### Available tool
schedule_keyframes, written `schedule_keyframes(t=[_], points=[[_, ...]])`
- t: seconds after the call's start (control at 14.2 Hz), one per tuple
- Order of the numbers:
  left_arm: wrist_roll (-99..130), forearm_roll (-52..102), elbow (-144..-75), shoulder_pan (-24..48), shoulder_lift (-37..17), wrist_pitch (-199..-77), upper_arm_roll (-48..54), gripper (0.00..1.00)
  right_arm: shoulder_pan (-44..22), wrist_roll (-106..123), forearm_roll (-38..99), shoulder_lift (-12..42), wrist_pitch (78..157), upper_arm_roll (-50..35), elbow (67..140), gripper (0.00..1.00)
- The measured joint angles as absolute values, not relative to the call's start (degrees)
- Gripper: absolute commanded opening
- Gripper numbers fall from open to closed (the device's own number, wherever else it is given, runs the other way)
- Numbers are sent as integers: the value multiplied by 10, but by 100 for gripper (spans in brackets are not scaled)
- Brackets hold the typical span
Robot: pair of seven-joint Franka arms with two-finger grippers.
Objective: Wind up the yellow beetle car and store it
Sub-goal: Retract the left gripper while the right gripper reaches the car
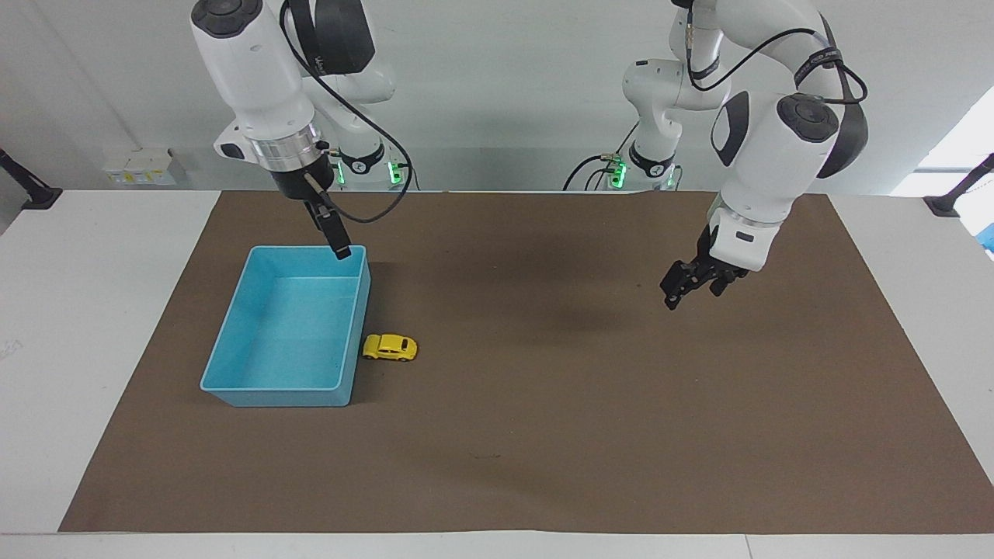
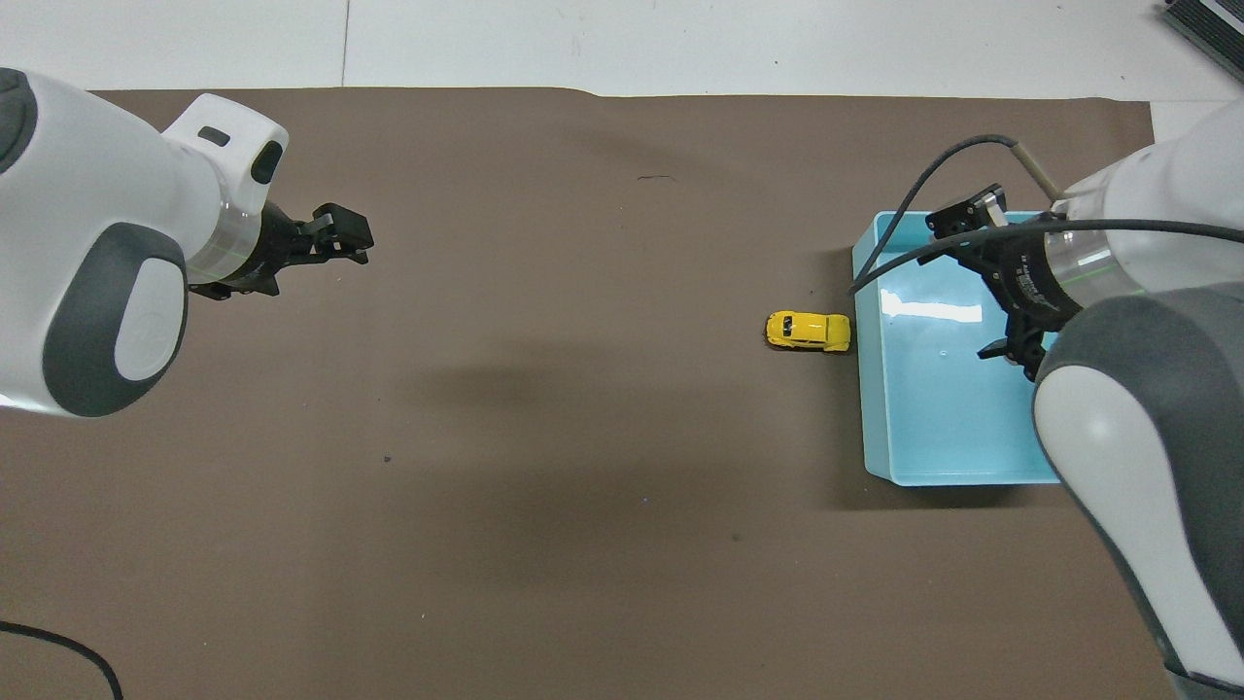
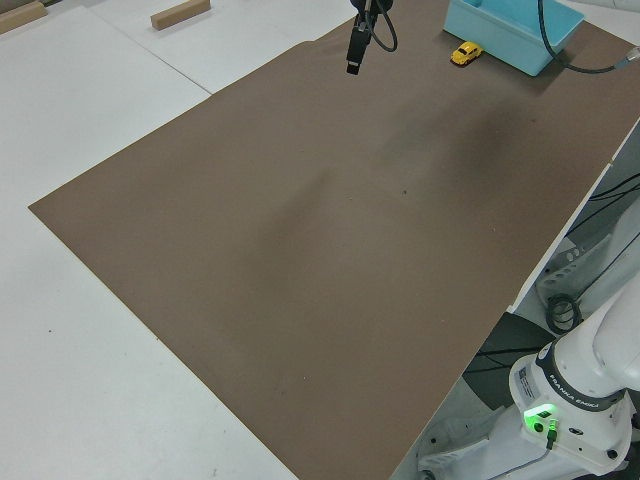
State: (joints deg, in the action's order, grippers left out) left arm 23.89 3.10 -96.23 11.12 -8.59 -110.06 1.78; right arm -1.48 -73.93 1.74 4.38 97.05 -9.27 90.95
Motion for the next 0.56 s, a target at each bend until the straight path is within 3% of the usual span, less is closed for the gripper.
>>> schedule_keyframes(t=[0.56], points=[[42, 2, -962, 84, -47, -1031, 17, 100, -48, -933, 11, 104, 1031, -93, 929, 100]])
